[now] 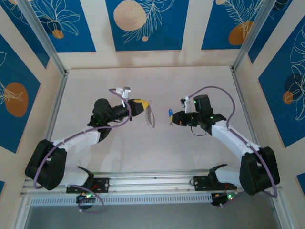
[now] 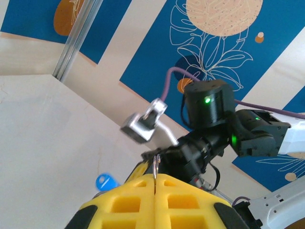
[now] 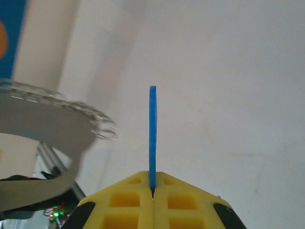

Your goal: Put the keys on the keyring

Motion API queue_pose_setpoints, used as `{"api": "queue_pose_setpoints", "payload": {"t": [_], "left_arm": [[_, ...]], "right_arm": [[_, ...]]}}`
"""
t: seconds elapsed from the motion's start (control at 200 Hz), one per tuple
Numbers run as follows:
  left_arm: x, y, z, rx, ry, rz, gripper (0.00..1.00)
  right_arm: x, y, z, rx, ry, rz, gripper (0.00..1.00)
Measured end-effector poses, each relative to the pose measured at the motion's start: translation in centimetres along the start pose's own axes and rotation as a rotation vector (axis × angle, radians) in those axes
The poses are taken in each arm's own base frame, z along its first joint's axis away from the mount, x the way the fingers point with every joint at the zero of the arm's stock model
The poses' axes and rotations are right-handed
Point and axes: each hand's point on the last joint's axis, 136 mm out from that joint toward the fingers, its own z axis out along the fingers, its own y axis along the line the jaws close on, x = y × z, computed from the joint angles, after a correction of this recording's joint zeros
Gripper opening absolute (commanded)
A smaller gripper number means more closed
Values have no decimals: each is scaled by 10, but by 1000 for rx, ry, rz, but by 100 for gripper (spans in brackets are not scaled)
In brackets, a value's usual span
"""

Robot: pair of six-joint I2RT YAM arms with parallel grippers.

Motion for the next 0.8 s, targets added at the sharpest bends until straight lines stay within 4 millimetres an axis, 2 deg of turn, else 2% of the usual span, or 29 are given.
{"api": "queue_pose_setpoints", "payload": {"t": [0.2,0.315,0.47,0.625,0.8], "left_arm": [[2,2,1,-4,4,-5,0],[2,2,1,-5,6,-6,0],[2,2,0,-6,7,-8,0],[1,0,0,-4,7,-7,0],[2,-2,-1,-4,9,-9,0]], "right_arm": [[36,-36,32,174,144,48,0],[52,-49,48,268,224,39,0],[62,-58,66,342,280,8,0],[69,-69,73,379,308,18,0],[66,-70,74,384,300,15,10]]}}
